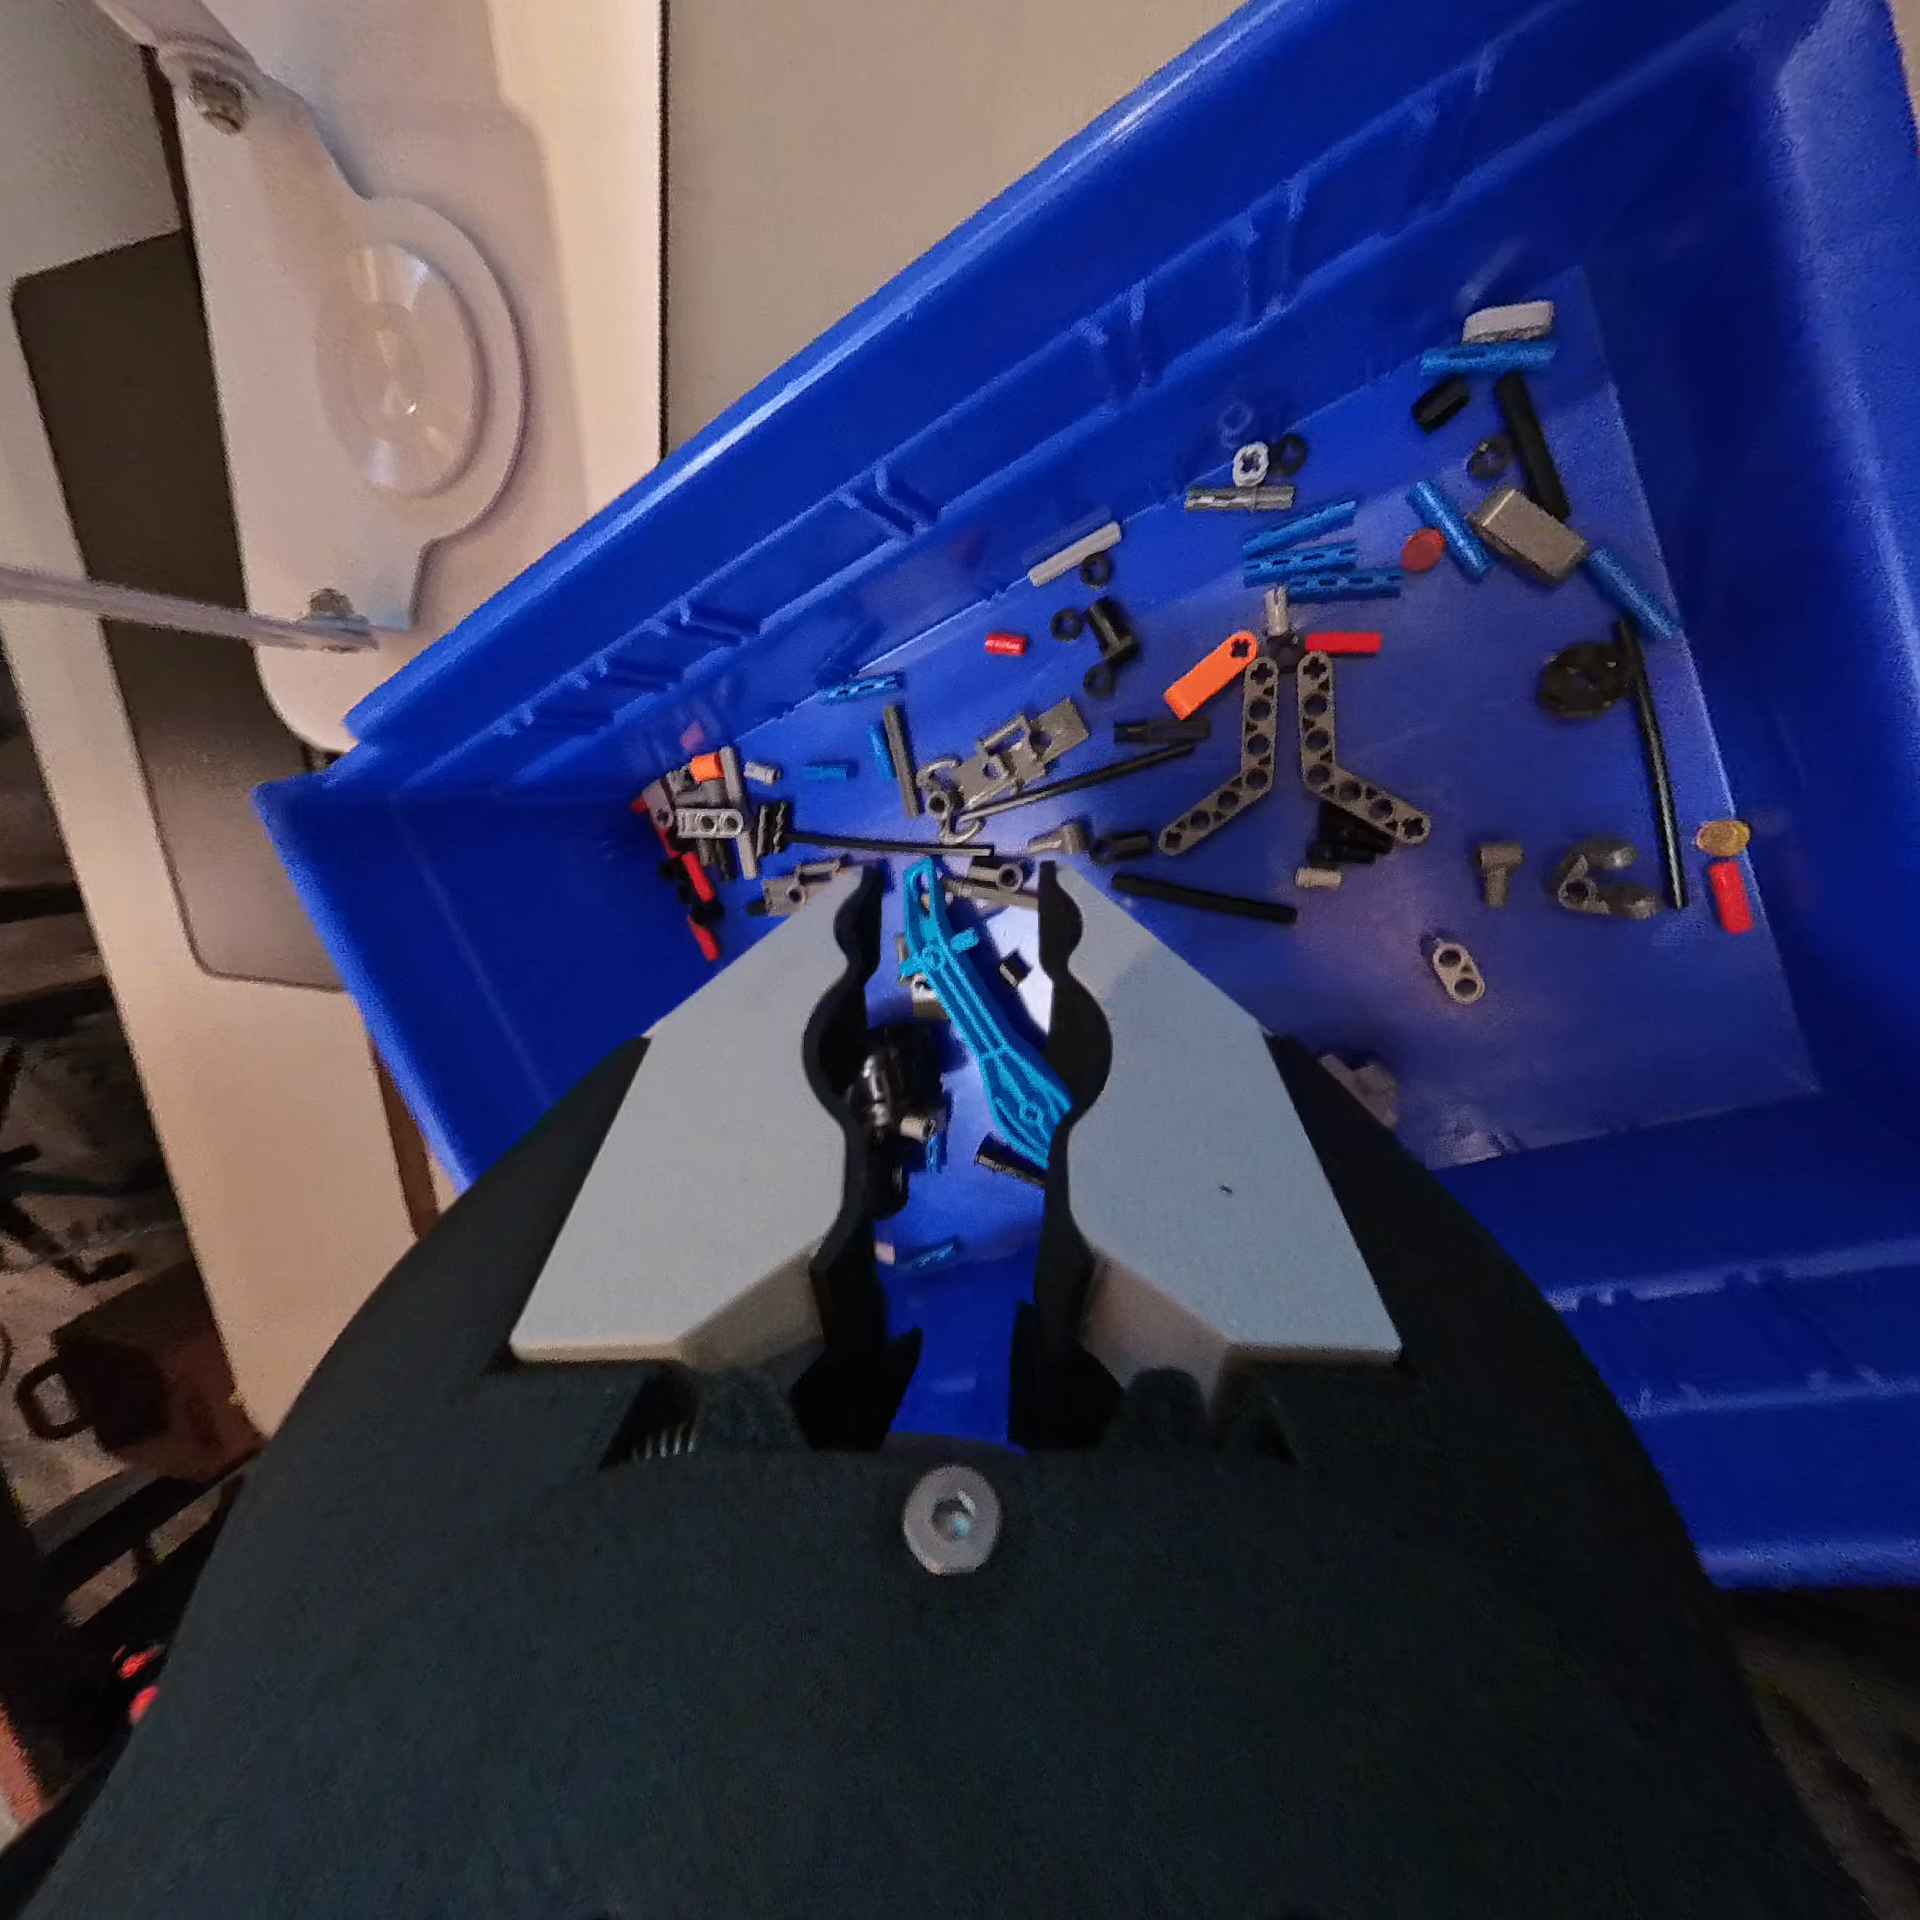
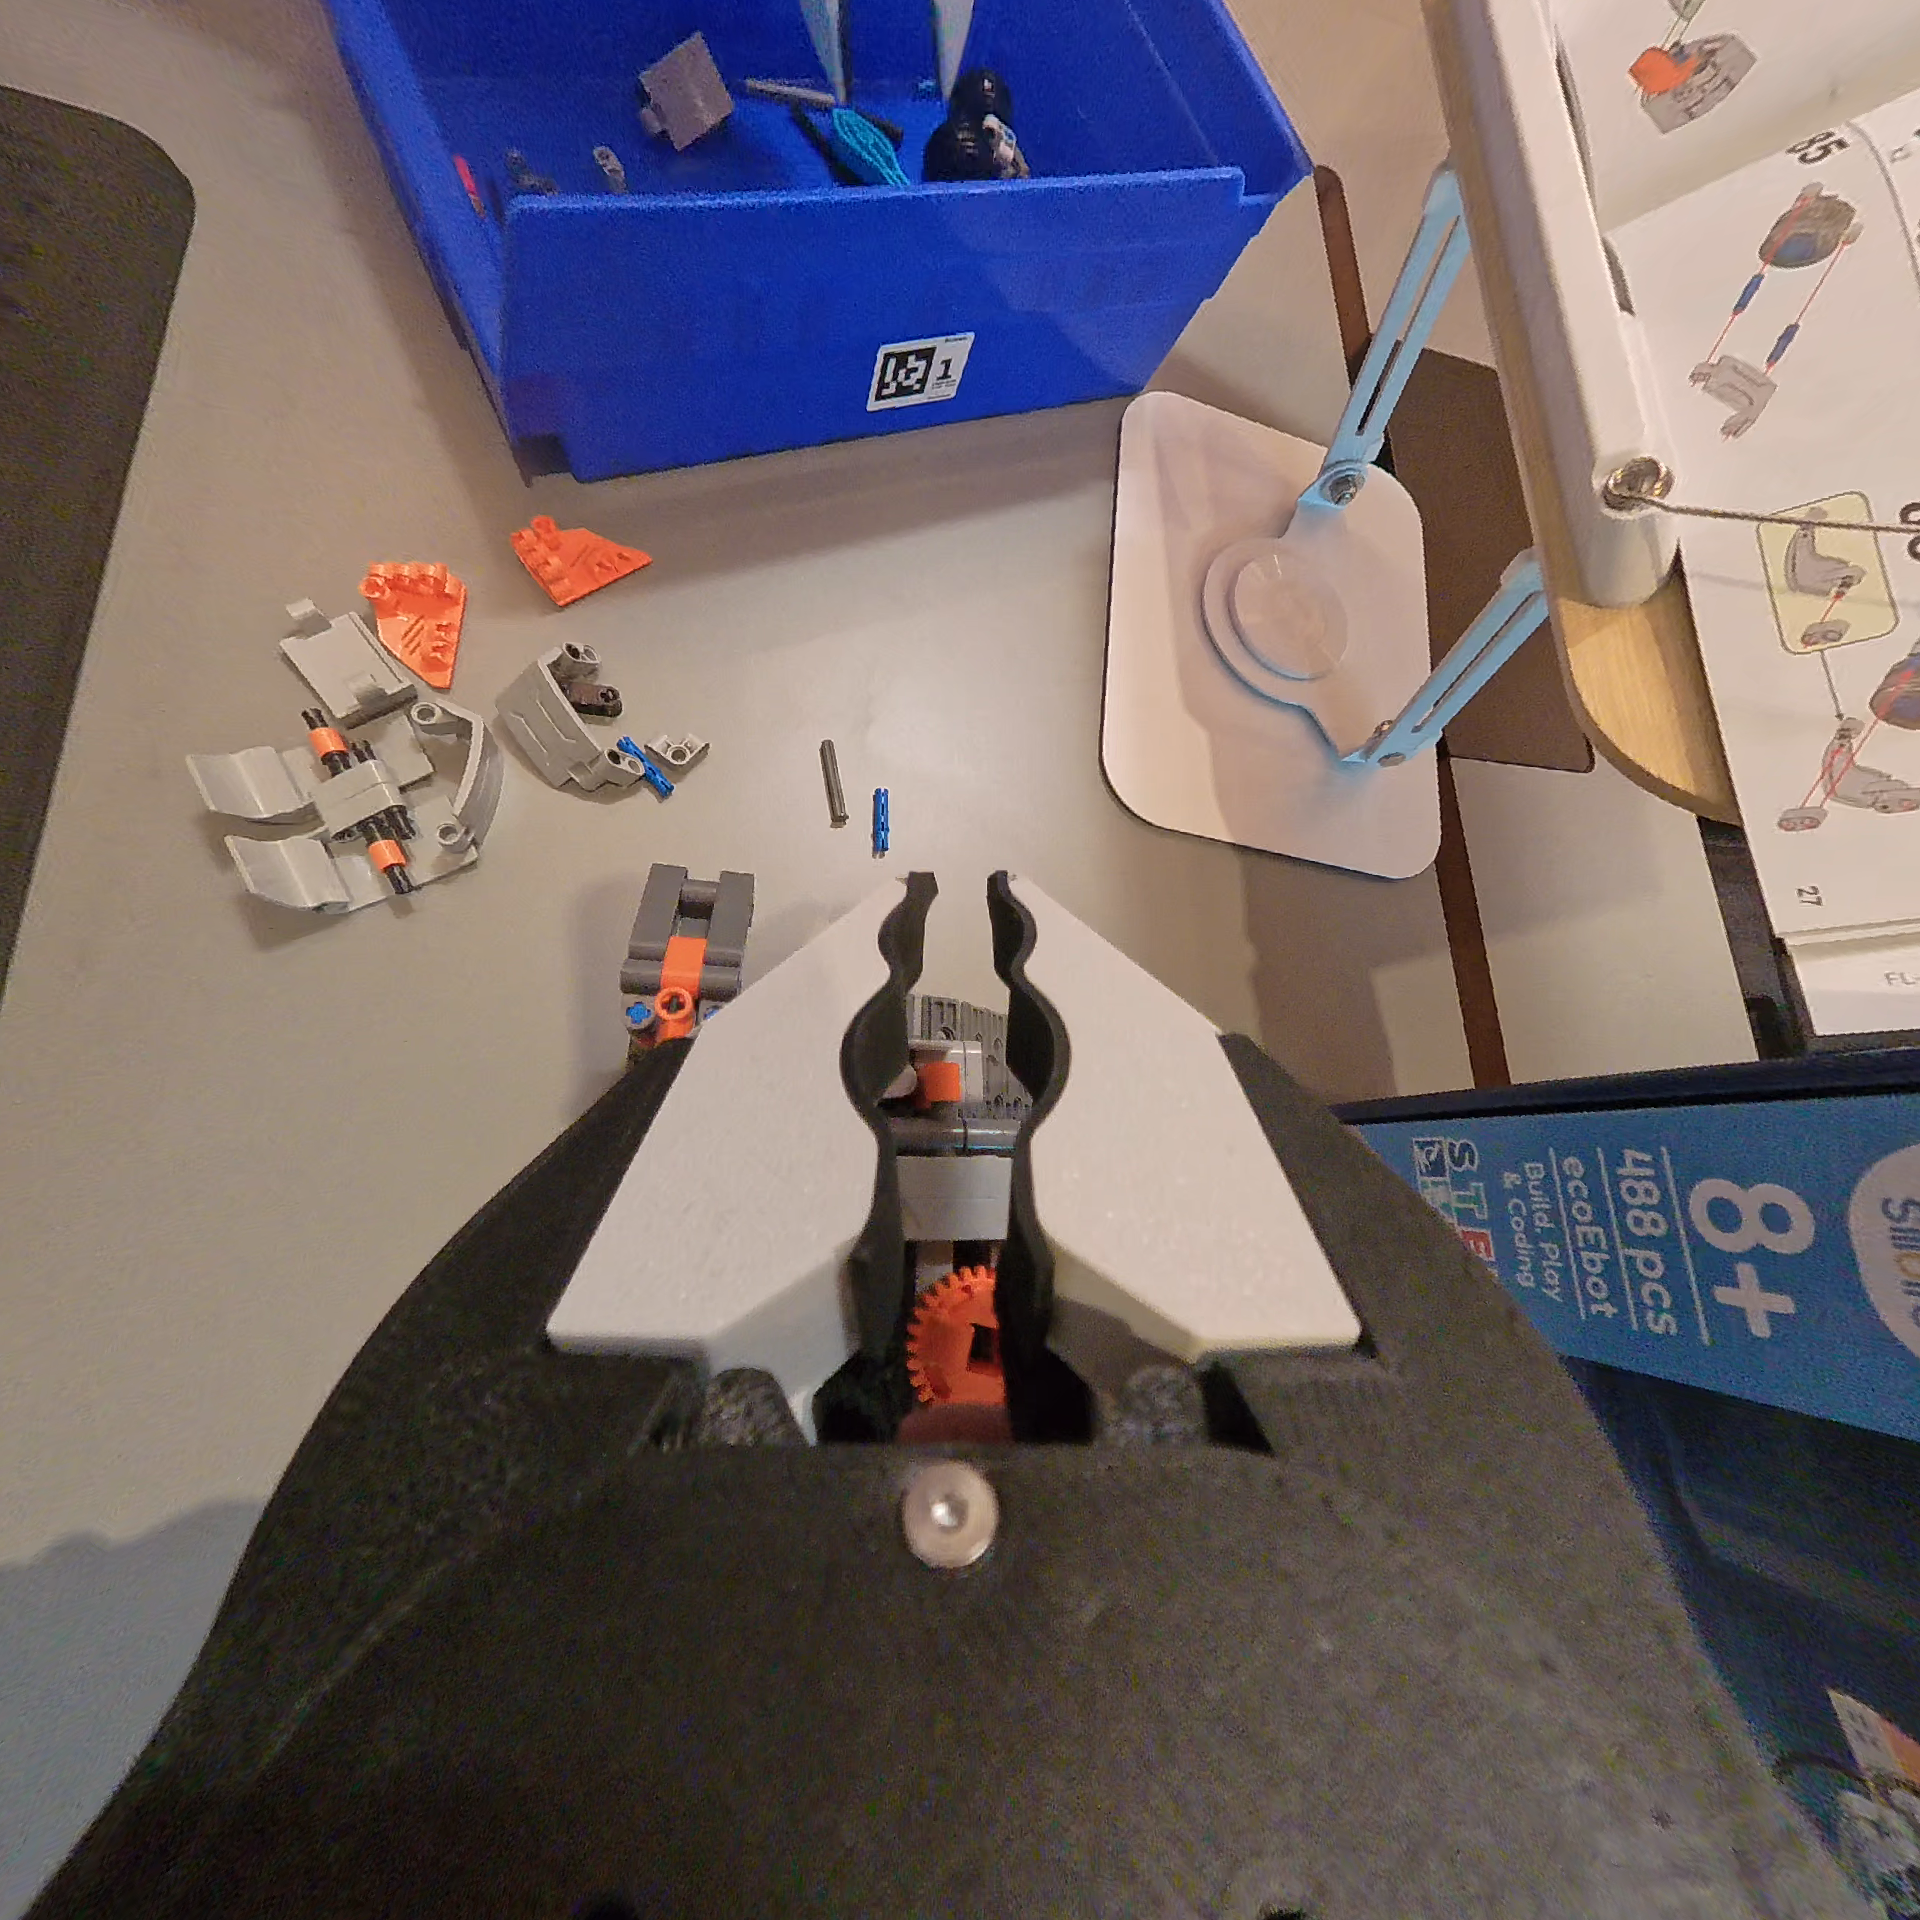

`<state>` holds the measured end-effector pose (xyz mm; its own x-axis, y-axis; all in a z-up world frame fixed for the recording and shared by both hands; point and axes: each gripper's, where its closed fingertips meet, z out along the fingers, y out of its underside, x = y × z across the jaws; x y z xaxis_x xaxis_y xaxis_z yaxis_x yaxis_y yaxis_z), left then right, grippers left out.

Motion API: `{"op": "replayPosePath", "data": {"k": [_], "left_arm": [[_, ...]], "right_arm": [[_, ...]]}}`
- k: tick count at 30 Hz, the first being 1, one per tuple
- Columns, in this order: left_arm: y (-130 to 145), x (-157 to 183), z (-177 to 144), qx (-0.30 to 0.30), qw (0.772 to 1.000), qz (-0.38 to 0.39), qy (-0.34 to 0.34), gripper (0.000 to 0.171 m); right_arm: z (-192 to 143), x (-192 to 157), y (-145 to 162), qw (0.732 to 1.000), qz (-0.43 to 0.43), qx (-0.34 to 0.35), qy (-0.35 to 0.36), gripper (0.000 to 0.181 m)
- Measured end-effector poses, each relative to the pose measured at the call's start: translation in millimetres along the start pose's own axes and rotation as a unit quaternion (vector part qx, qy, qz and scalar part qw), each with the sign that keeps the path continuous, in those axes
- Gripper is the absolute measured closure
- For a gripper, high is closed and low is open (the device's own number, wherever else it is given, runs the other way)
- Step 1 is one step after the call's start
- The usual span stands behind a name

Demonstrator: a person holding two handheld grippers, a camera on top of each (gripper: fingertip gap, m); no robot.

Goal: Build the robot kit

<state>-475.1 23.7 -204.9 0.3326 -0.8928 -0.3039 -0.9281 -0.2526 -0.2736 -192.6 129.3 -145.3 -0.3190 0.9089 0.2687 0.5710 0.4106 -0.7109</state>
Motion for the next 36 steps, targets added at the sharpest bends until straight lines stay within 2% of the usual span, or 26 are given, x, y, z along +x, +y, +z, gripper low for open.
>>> {"op": "replayPosePath", "data": {"k": [7, 16, 20, 24, 30, 36], "left_arm": [[-5.9, 16.4, 36.9, -0.008, 0.999, 0.027, 0.04, 0.143], [-4.2, 24.2, 63.4, -0.018, 0.997, 0.036, 0.059, 0.146], [-2.2, 24.2, 70.1, -0.027, 0.997, 0.038, 0.057, 0.157], [-4.2, 22.3, 70.1, -0.018, 0.998, 0.035, 0.05, 0.17], [-0.3, 25.3, 66.4, -0.025, 0.997, 0.04, 0.053, 0.17], [15.1, 29.8, 36.7, -0.043, 0.997, 0.02, 0.063, 0.17]], "right_arm": [[4.7, 0.7, 5.5, 1.0, 0.006, -0.006, -0.005, 0.171], [8.7, 0.5, 8.8, 1.0, 0.01, -0.009, -0.01, 0.171], [8.7, 0.1, 8.4, 1.0, 0.009, -0.009, -0.01, 0.172], [8.2, 0.8, 8.5, 1.0, 0.01, -0.008, -0.009, 0.171], [8.1, 0.8, 8.7, 1.0, 0.01, -0.009, -0.009, 0.171], [7.8, 1.5, 9.5, 1.0, 0.012, -0.009, -0.009, 0.171]]}}
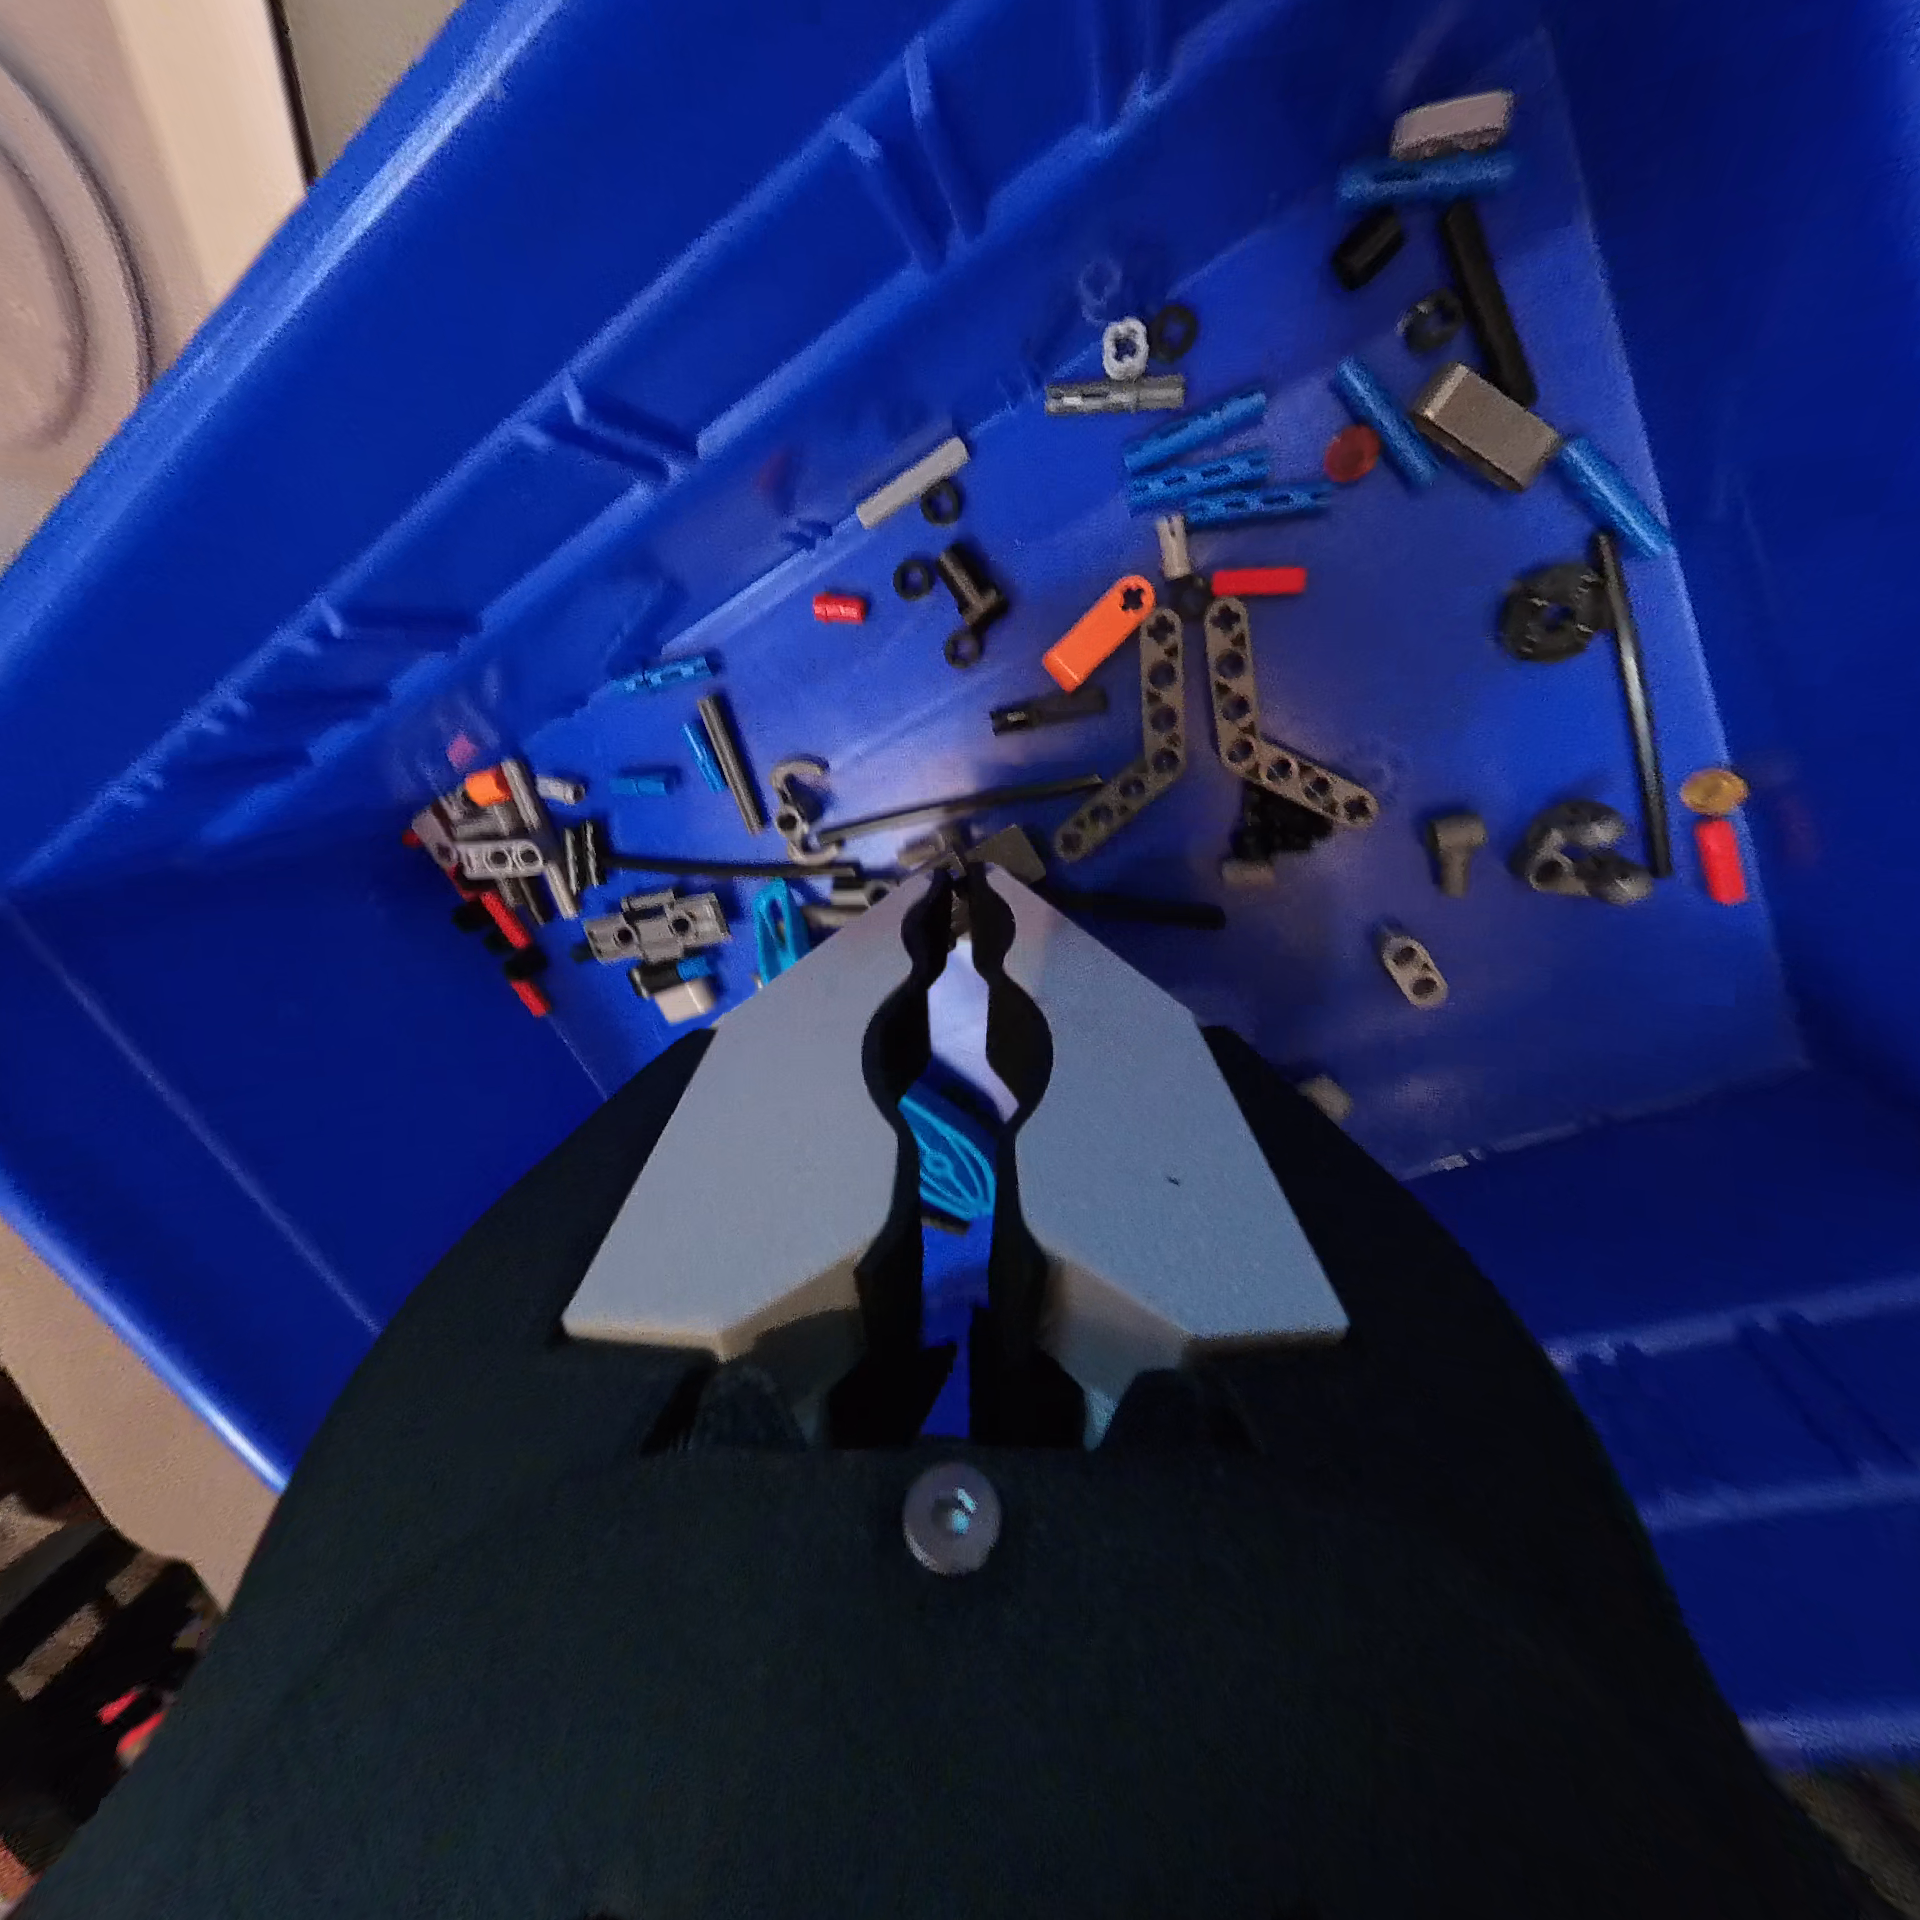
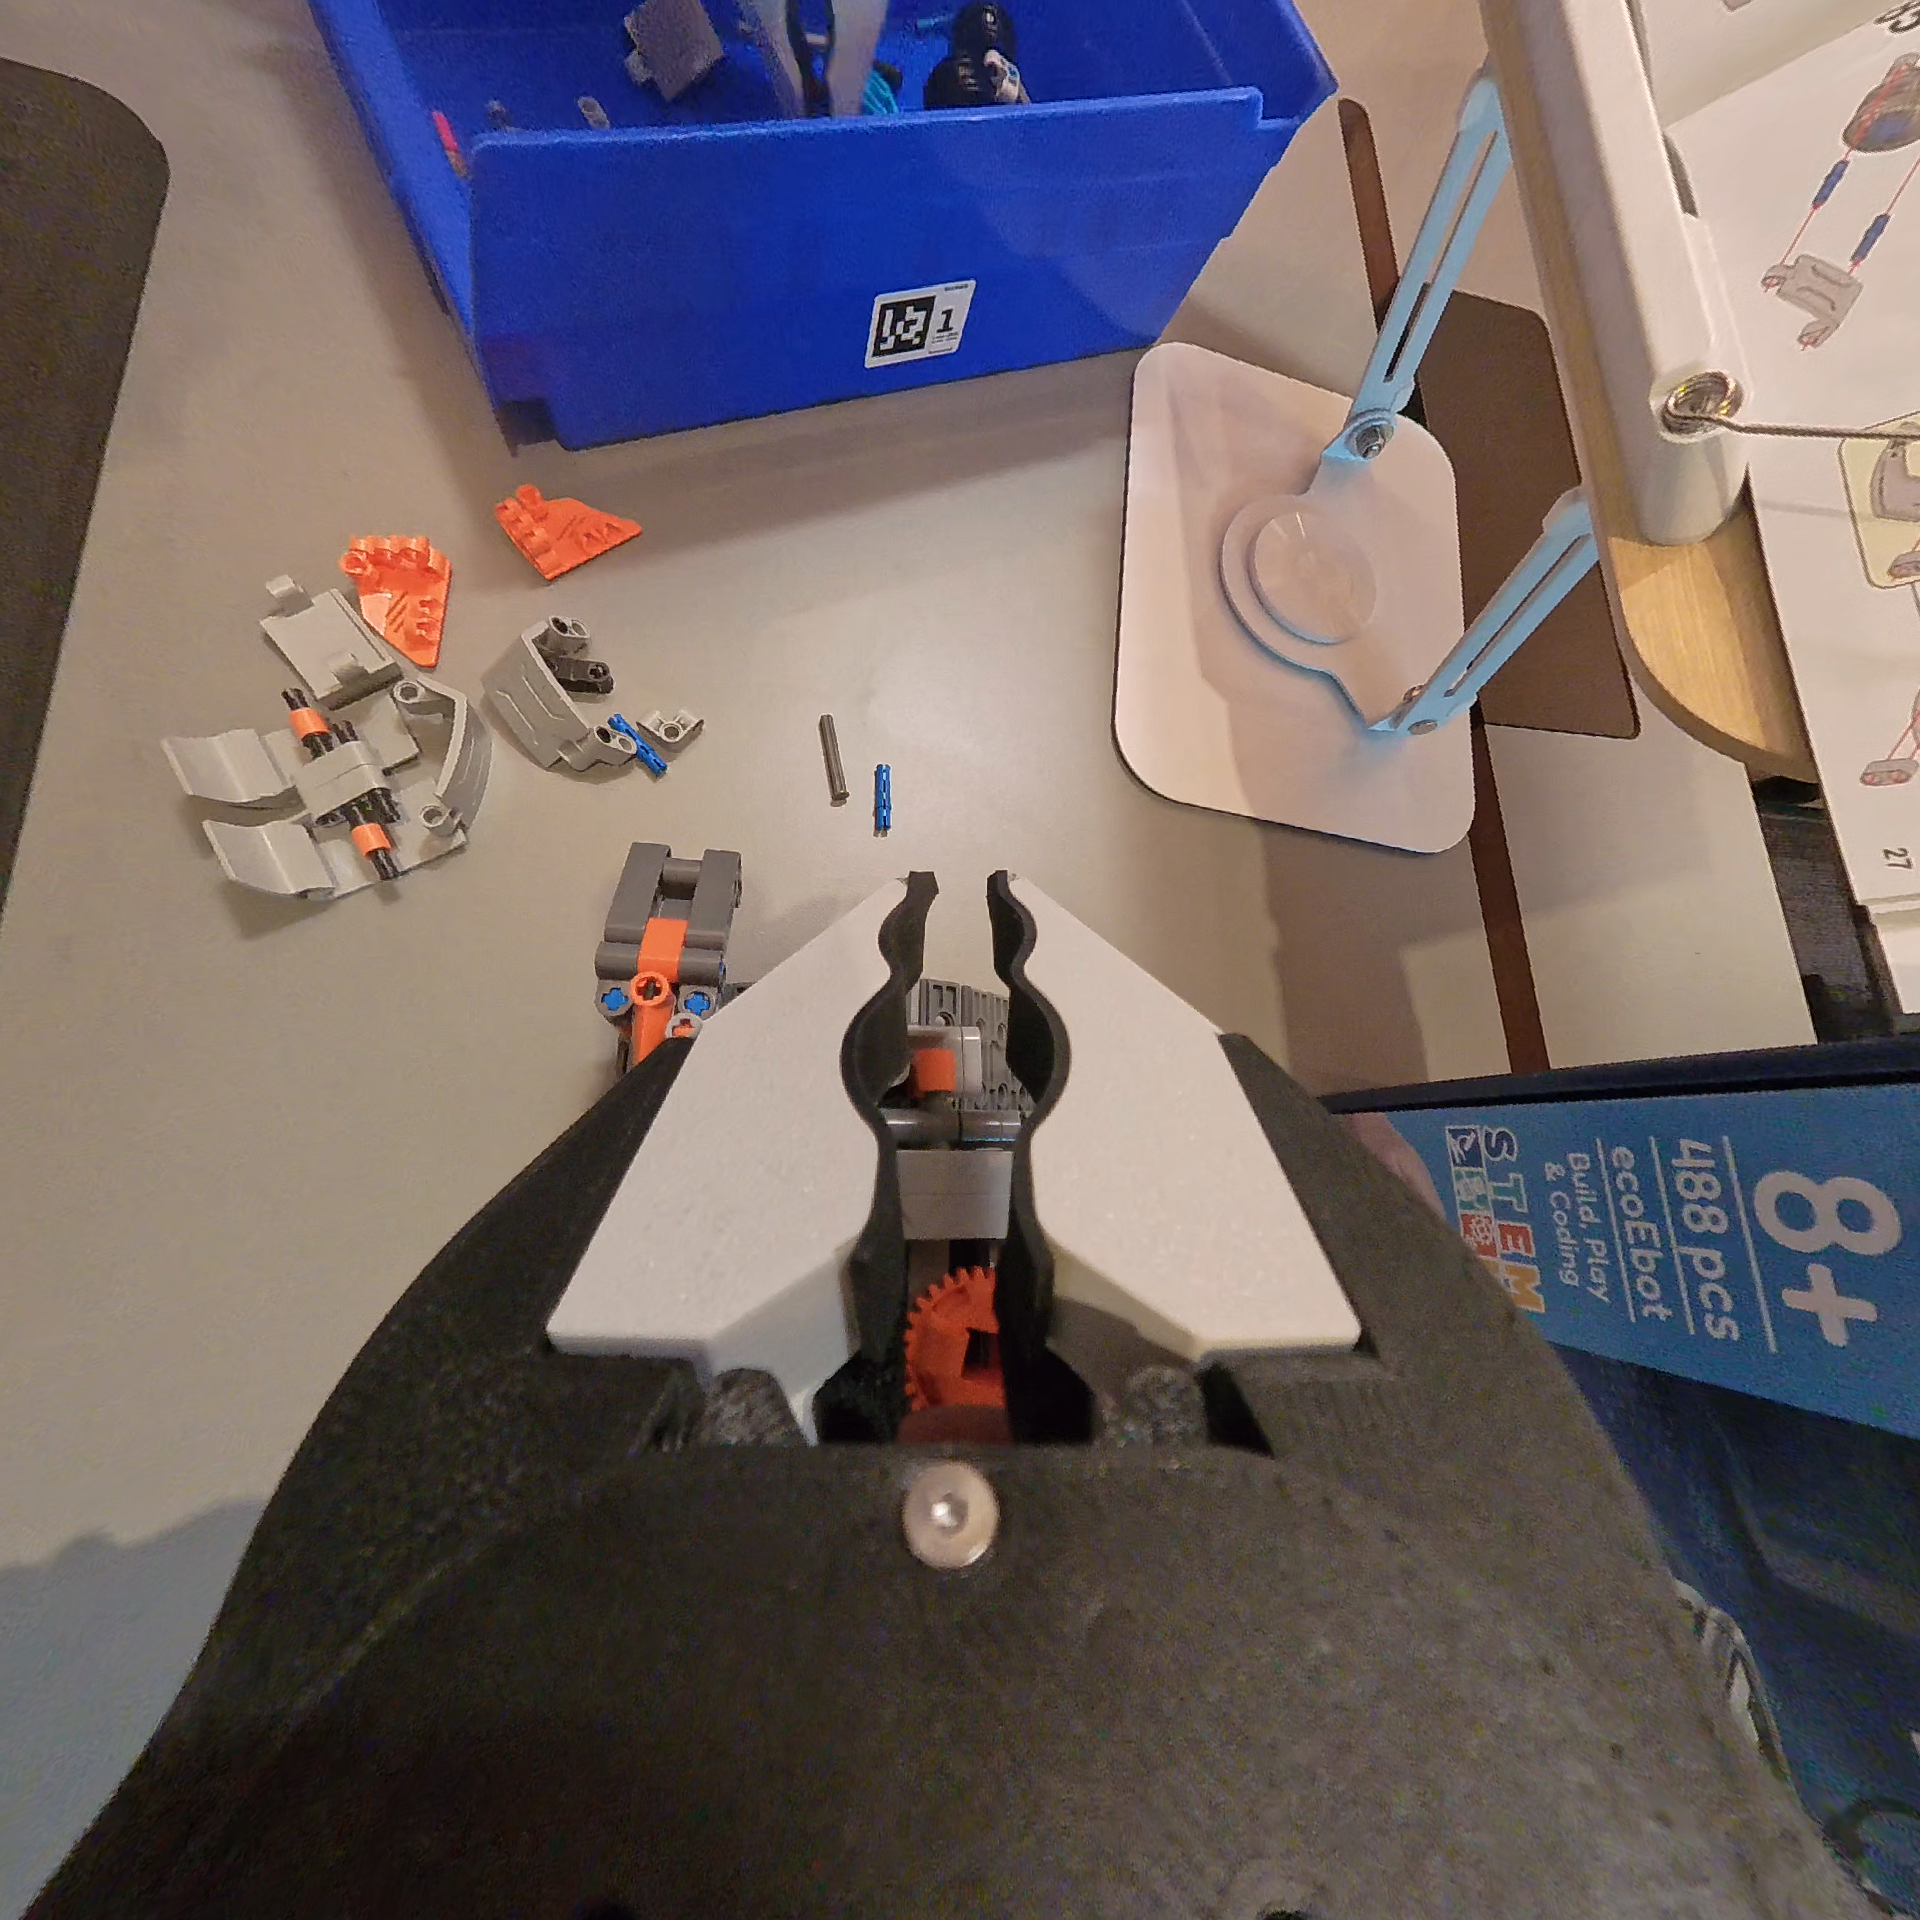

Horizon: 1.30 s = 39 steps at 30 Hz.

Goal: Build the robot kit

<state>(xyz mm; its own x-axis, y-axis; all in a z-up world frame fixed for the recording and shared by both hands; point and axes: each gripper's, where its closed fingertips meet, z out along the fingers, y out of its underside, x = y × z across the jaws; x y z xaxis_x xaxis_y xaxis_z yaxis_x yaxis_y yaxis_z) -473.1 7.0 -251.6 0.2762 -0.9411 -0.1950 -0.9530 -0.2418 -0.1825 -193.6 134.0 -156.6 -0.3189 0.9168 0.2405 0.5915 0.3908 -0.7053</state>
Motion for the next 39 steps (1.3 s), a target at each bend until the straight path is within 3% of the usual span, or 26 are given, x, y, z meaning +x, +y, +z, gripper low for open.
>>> {"op": "replayPosePath", "data": {"k": [5, 8, 12, 14, 17, 25, 27, 32, 39], "left_arm": [[33.1, 33.9, -16.6, -0.054, 0.995, -0.046, 0.07, 0.169], [40.3, 34.0, -15.0, -0.056, 0.996, -0.05, 0.055, 0.161], [25.6, 33.3, -12.8, -0.033, 0.998, -0.034, 0.04, 0.143], [8.9, 26.7, -12.6, -0.006, 1.0, -0.017, 0.014, 0.143], [-16.1, 34.8, -8.9, 0.028, 0.999, -0.002, 0.026, 0.143], [-28.5, 53.6, 13.3, 0.022, 0.998, -0.001, 0.067, 0.127], [-24.5, 54.7, 19.1, 0.011, 0.998, -0.003, 0.065, 0.129], [-25.5, 58.9, 21.2, 0.014, 0.998, -0.008, 0.067, 0.156], [-19.9, 72.5, 16.9, -0.002, 0.996, 0.002, 0.09, 0.158]], "right_arm": [[1.6, -0.7, 0.8, 1.0, 0.0, -0.003, -0.002, 0.171], [1.2, -1.4, -0.3, 1.0, -0.002, -0.003, -0.002, 0.172], [0.1, -1.2, -0.9, 1.0, -0.003, -0.003, 0.0, 0.172], [0.0, -1.1, -0.5, 1.0, -0.002, -0.003, 0.0, 0.171], [0.6, -0.6, 0.5, 1.0, -0.001, -0.003, 0.0, 0.171], [-0.6, -0.2, 0.1, 1.0, -0.002, -0.003, 0.002, 0.172], [-1.7, -0.1, -0.7, 1.0, -0.002, -0.002, 0.003, 0.172], [-3.3, -0.5, -2.6, 1.0, -0.005, -0.001, 0.005, 0.172], [-4.3, -1.0, -3.5, 1.0, -0.006, 0.0, 0.005, 0.172]]}}
